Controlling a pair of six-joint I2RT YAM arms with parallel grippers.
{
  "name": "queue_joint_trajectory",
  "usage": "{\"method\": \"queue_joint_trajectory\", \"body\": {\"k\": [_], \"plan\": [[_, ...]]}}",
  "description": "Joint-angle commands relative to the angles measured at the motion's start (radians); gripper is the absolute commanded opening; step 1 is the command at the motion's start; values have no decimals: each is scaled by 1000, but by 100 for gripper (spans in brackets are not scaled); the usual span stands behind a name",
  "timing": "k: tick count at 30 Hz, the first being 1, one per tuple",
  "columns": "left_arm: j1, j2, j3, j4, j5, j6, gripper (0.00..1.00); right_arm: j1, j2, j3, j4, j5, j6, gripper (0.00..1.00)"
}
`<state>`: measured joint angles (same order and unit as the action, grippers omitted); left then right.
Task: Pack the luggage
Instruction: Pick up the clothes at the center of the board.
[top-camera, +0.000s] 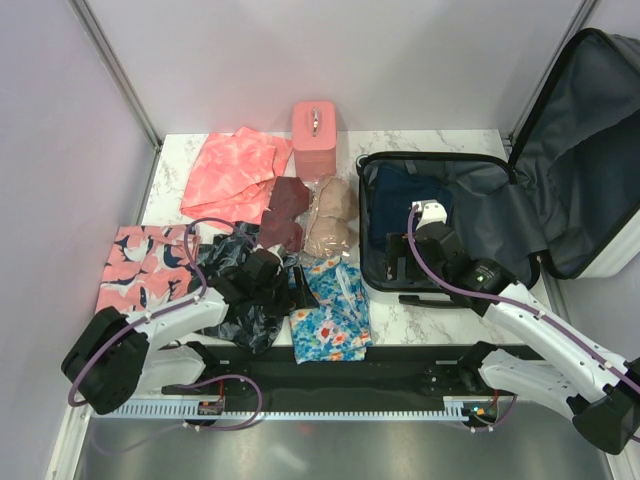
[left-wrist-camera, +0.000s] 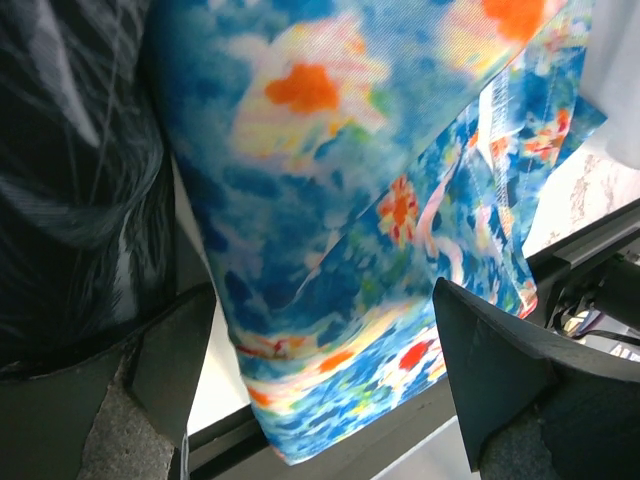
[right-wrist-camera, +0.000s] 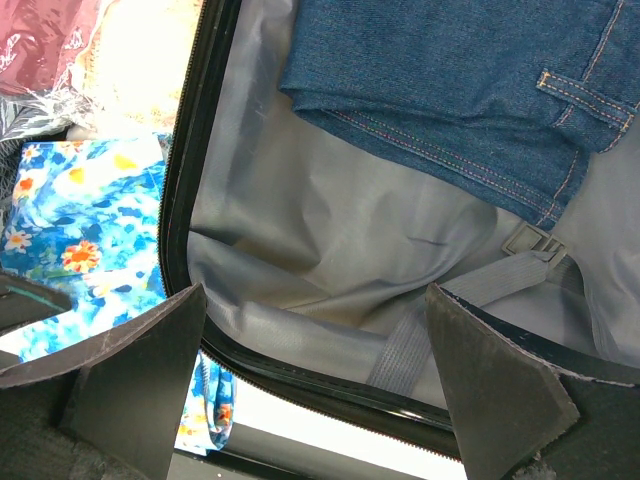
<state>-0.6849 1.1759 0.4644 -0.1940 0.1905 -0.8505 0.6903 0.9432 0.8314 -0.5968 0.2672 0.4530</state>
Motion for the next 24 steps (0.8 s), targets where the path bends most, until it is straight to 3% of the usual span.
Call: {"method": "queue_joint_trajectory", "body": {"k": [1,13,24], "plan": [[-2,34,-13,44,-11,-27,98,6,-9,5,22,6,4,98],[-1,-116,-110,80,-49,-55,96,8,-6,15,12,18,0,98],[8,-131,-162,91,-103,-70,83,8,-1,23,11,18,-4,98]]}}
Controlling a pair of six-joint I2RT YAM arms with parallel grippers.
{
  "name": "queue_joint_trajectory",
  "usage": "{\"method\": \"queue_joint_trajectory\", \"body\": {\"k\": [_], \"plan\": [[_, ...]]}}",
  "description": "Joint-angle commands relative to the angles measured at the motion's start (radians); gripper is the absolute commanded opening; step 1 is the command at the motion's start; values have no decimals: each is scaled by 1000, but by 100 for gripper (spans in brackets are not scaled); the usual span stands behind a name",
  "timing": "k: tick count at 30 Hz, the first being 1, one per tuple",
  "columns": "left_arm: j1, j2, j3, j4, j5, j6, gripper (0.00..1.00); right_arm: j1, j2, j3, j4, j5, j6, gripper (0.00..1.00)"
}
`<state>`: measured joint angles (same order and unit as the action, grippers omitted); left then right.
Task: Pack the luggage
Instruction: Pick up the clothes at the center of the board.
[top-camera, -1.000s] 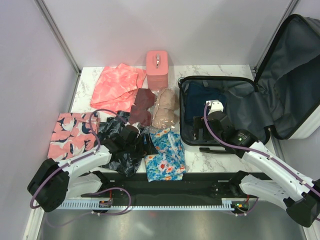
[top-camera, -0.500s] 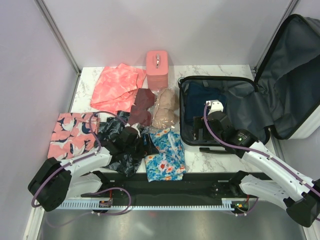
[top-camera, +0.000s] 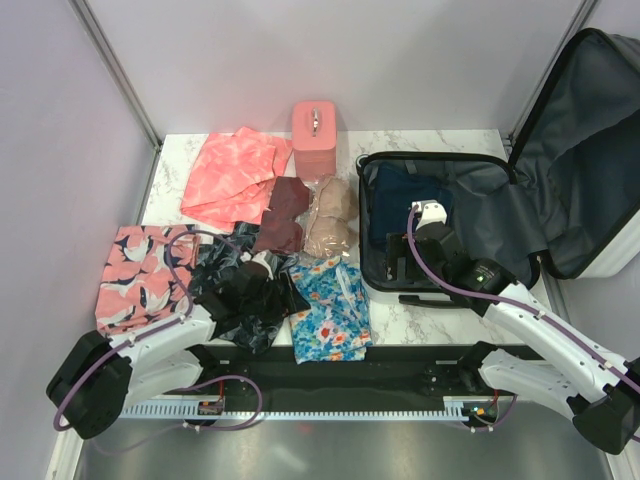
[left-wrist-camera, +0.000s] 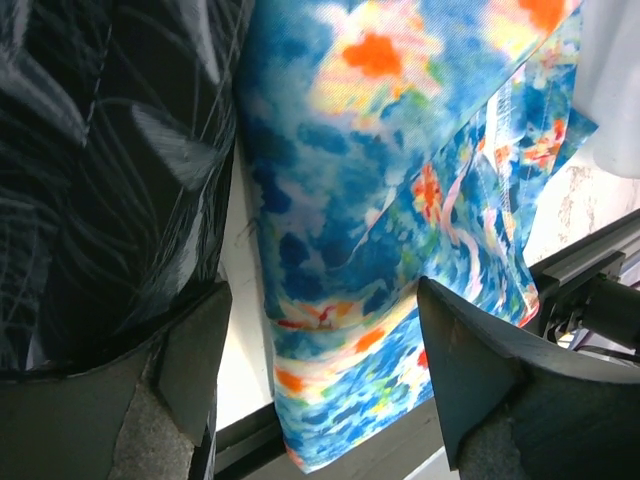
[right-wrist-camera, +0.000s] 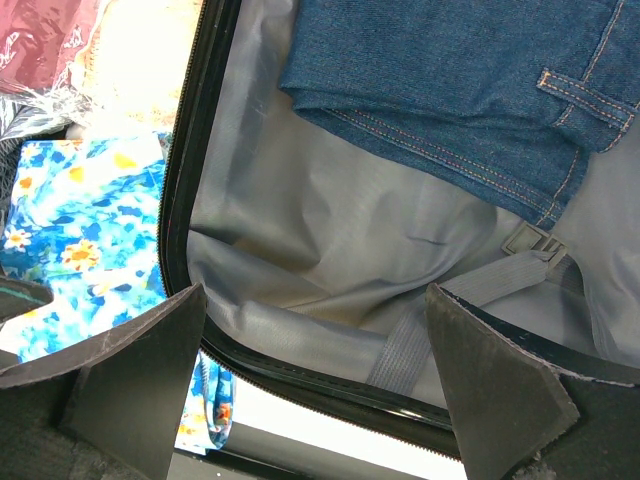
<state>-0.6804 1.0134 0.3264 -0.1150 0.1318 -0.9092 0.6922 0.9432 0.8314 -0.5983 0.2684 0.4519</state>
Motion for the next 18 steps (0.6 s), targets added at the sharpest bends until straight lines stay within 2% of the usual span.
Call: {"method": "queue_joint_trajectory", "body": {"k": [1,8,18], "plan": [[4,49,-27,43,-37,-8,82,7,-1,26,11,15,1,98],[-1,293,52,139,21,55,71,10,0,41,0,25,-1,98],[-48,363,106,153,48,70,65,12,5,38,-3,34,2,98]]}}
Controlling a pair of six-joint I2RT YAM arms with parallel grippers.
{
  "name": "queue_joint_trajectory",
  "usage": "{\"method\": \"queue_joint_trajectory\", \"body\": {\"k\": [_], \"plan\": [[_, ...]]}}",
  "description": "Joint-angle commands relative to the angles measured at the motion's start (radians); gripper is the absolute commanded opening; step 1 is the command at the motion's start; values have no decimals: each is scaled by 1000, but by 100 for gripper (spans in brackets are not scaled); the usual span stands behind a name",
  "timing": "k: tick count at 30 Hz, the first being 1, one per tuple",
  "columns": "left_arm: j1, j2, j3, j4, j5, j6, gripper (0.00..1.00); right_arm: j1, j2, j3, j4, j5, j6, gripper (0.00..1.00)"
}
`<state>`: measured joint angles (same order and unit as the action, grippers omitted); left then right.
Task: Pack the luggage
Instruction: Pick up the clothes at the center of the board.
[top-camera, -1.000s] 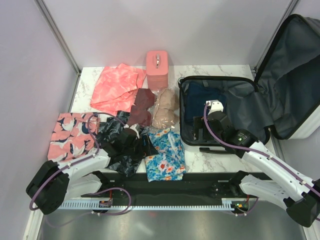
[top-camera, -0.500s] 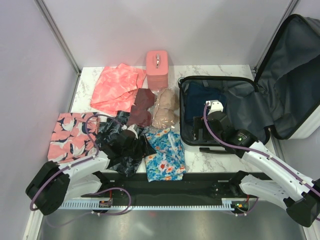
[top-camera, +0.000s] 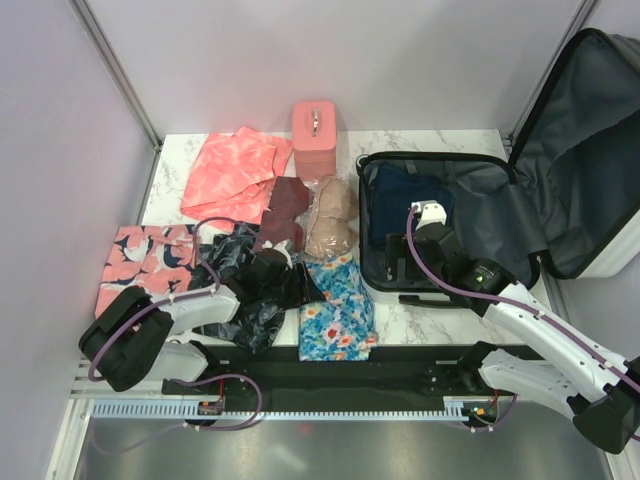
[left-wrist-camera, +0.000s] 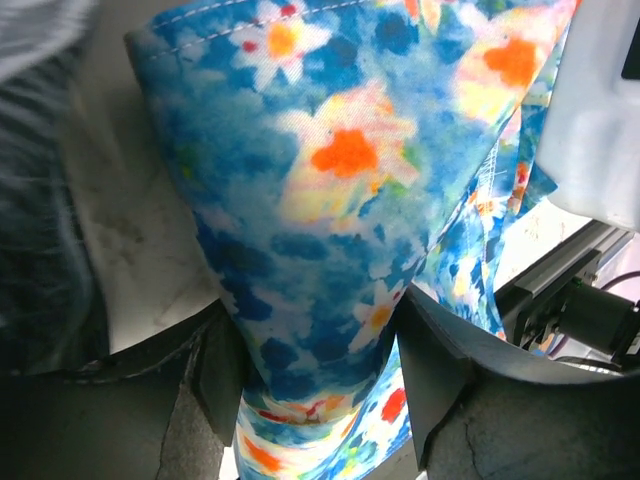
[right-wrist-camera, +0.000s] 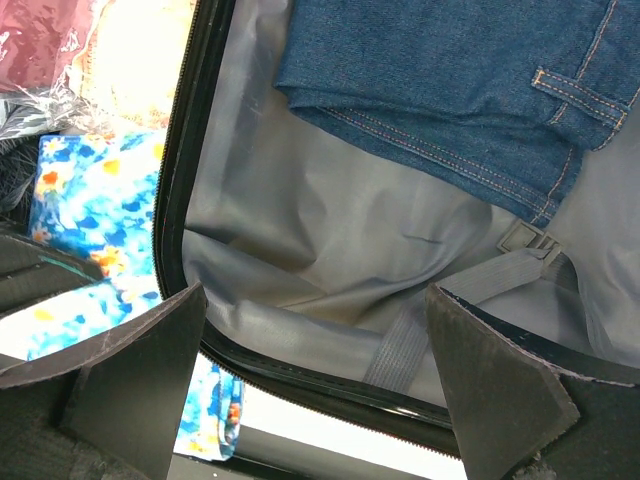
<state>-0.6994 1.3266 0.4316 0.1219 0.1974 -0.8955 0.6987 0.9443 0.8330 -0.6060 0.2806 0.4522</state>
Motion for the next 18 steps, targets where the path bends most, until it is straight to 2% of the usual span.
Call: {"method": "queue_joint_trajectory", "body": {"k": [1,3,6,7,9,10,14,18], "plan": [[-32,74,10,-94,-18,63,64,7,5,37,6,22,5,98],[-43,98,35,-97,-9,70,61,5,5,35,11,19,8,98],[-52,140,59,-100,0,78,36,8,8,35,11,19,6,98],[-52,146,64,-103,0,79,20,8,7,34,11,19,6,98],[-52,160,79,-142,-12,79,6,9,5,31,8,19,2,98],[-52,157,84,-152,-16,78,2,8,5,32,8,17,3,98],[-54,94,93,-200,-50,81,2,8,7,35,6,23,0,98],[-54,-61,110,-286,-88,78,2,10,7,40,3,48,0,98]]}}
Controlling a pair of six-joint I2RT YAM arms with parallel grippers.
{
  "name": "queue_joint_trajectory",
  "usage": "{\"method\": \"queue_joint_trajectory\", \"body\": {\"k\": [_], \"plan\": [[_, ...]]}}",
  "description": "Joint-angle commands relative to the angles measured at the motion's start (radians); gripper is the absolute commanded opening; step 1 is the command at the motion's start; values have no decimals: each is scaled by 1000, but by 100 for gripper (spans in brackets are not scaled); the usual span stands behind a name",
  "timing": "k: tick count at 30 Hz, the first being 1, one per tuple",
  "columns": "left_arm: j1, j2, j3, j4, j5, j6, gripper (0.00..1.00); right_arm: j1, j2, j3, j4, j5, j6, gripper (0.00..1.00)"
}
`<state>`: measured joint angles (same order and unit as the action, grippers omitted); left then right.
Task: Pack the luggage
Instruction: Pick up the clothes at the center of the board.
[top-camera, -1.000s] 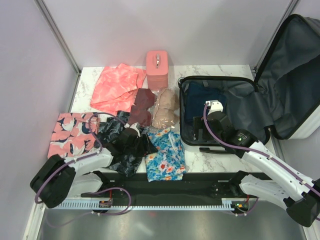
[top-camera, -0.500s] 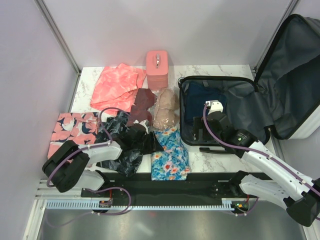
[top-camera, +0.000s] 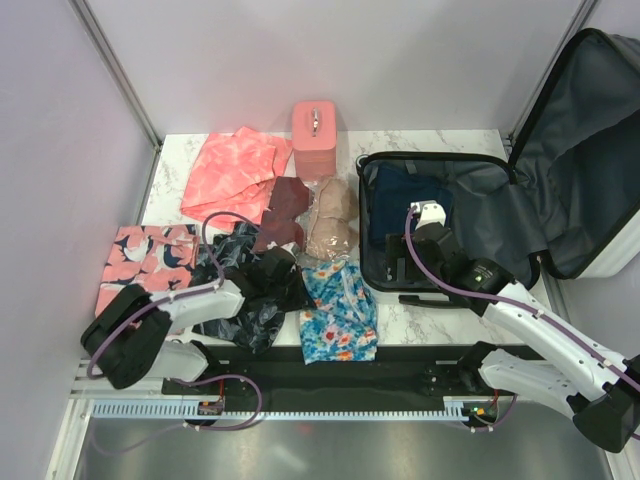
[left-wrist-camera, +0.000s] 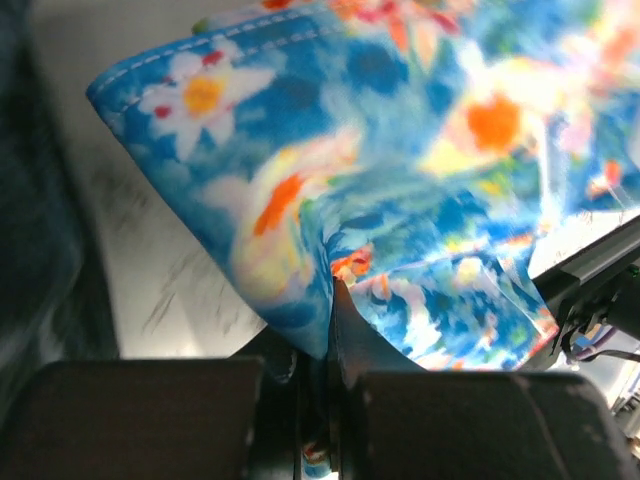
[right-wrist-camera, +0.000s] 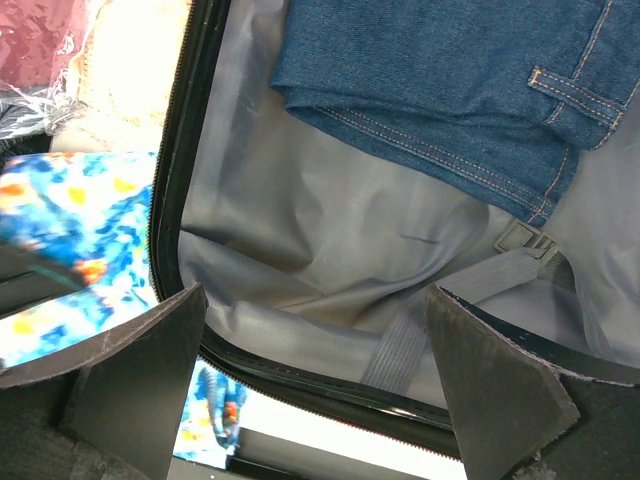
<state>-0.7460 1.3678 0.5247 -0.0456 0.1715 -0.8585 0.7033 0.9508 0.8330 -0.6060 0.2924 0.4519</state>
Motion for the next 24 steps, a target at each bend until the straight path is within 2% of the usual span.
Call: {"method": "queue_joint_trajectory", "body": {"k": [1,7,14,24], "plan": [[-9,-134,23,-161,-70,42,2,4,2,40,3,39,1,98],[-9,-298,112,-285,-116,88,2,5,16,41,6,53,-9,98],[-9,-322,314,-398,-130,142,2,5,19,48,6,94,1,98],[-10,-216,641,-436,-63,214,2,4,-70,120,-119,476,71,98]]}}
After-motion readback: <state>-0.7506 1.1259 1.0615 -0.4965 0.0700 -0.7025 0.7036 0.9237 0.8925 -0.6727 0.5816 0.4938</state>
